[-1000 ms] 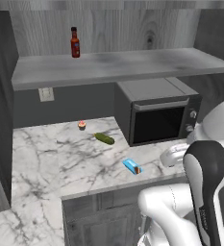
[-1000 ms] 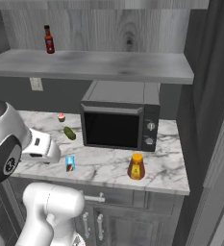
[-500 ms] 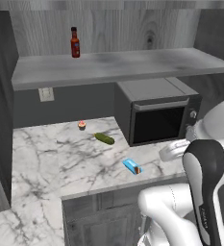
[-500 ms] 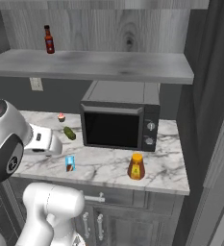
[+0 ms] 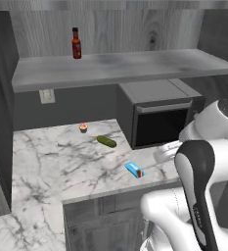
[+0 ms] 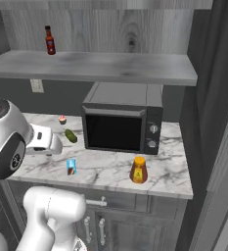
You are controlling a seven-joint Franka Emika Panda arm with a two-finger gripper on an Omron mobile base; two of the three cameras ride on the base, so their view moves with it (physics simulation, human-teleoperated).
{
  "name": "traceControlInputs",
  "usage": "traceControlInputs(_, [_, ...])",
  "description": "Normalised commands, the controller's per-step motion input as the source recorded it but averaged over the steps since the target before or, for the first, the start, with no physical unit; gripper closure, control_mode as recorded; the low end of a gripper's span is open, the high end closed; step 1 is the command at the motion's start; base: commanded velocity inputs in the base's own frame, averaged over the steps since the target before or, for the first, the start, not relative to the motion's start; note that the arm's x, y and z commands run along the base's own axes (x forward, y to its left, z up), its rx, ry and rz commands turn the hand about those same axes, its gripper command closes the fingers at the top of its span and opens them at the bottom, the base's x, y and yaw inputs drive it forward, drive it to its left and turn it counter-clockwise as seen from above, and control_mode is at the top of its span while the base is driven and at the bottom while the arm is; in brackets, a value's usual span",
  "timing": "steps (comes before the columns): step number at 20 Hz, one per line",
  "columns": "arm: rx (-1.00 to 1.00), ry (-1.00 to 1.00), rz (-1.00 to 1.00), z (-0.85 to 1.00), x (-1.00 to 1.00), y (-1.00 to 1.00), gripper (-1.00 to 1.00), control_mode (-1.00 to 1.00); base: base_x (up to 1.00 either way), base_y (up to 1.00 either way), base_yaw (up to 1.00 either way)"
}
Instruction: Pick the honey bottle and bar from the counter and place them in the cabinets closest to them.
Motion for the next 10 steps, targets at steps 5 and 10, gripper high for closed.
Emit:
traceControlInputs(5, [0.0,-0.14,0.03,-0.66,0.03,0.05,-1.0,-1.0,0.0,0.0,0.0])
traceControlInputs(10, [0.0,-0.19,0.05,-0.69,0.0,0.0,-1.0,-1.0,0.0,0.0,0.0])
